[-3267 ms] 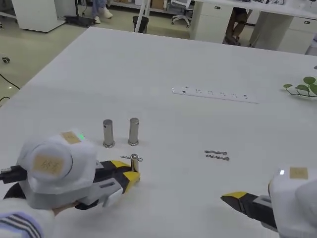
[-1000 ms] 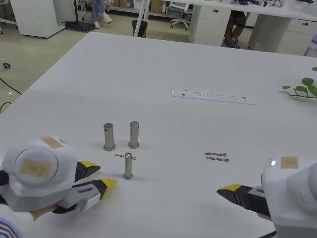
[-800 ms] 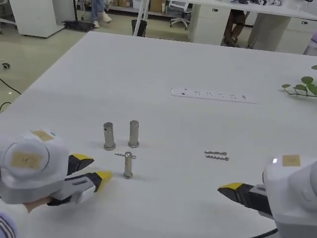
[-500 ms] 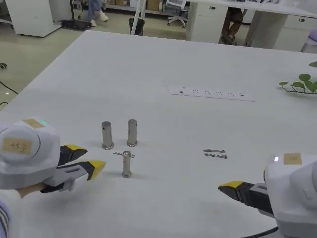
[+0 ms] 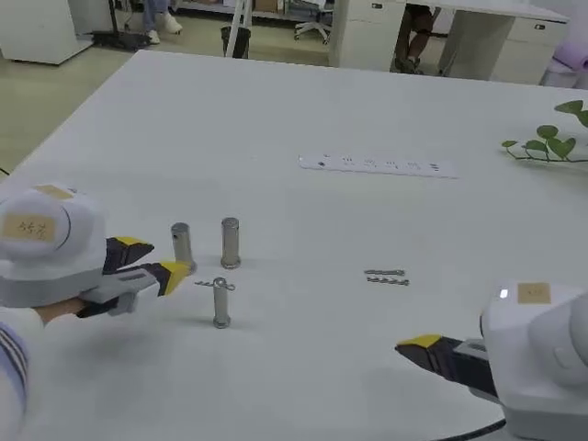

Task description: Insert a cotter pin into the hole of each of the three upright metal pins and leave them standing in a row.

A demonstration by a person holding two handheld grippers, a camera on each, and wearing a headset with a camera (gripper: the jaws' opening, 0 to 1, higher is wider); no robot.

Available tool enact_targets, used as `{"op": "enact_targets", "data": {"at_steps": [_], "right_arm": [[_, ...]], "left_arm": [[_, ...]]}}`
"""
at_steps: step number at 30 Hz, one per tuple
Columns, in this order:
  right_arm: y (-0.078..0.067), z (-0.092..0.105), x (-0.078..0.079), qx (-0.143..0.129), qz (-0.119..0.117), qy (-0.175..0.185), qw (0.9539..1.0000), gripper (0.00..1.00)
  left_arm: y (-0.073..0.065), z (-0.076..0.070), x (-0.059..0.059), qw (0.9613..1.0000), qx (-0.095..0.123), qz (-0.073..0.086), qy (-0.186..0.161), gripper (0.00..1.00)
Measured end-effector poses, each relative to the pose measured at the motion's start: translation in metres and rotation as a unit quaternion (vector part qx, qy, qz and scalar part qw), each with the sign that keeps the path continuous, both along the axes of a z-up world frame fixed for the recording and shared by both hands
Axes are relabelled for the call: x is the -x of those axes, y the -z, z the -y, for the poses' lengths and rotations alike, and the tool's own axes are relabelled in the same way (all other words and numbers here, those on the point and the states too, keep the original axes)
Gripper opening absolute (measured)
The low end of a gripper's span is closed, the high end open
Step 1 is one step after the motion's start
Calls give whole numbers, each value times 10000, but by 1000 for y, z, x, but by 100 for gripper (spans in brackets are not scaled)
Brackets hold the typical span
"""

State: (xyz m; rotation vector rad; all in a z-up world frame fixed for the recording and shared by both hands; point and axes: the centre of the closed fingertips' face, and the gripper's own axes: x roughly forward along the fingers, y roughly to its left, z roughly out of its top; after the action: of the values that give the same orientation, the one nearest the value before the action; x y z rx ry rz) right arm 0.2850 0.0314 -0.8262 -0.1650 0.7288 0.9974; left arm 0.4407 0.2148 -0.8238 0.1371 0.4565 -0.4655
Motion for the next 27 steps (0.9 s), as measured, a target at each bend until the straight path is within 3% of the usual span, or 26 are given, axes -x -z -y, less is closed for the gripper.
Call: {"op": "enact_targets", "data": {"at_steps": [8, 11, 16, 22, 25, 26, 27], "right_arm": [[2, 1, 1, 7, -54, 45, 10000, 96], [4, 3, 0, -6, -77, 80, 9999, 96], [10, 6, 0, 32, -127, 106, 9999, 95], [10, 10, 0, 44, -91, 145, 9998, 95], [9, 10, -1, -2, -117, 169, 9998, 94], [8, 10, -1, -6, -109, 167, 9998, 94], [8, 10, -2, -6, -86, 169, 9998, 94]], "left_arm": [[5, 2, -17, 9999, -1, -55, -89, 29], [3, 2, -22, 9998, 108, -51, -177, 28], [4, 3, -24, 9990, 289, -127, -325, 21], [7, 5, -24, 9986, 290, -164, -401, 19], [7, 8, -23, 9983, 354, -191, -420, 14], [7, 11, -22, 9983, 353, -197, -412, 12], [6, 8, -24, 9989, 197, -110, -419, 12]]}}
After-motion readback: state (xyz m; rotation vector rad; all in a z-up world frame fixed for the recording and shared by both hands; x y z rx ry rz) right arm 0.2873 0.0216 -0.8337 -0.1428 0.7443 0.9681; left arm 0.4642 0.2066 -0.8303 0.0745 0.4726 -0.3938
